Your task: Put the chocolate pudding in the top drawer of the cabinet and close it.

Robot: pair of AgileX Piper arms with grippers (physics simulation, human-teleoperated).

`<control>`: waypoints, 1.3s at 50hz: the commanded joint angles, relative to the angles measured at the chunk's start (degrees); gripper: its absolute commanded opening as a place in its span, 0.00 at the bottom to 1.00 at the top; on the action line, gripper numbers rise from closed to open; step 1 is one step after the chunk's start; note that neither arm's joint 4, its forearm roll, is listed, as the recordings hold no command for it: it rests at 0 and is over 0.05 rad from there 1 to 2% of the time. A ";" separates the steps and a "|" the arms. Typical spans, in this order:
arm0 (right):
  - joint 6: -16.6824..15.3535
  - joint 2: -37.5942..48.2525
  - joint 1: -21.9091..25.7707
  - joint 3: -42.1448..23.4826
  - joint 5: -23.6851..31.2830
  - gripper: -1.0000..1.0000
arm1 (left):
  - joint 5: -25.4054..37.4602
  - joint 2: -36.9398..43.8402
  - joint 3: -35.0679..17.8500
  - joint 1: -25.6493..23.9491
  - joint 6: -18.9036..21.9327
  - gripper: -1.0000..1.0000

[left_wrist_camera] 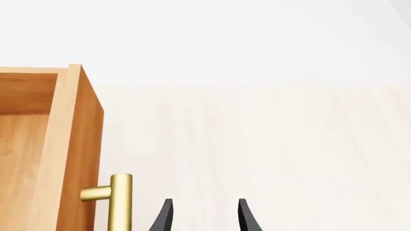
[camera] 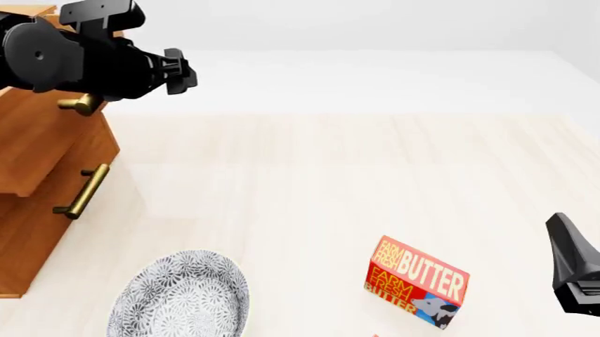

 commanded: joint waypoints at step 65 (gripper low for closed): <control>0.00 0.01 0.01 0.00 0.00 1.00 | -2.15 4.95 2.73 7.62 3.91 1.00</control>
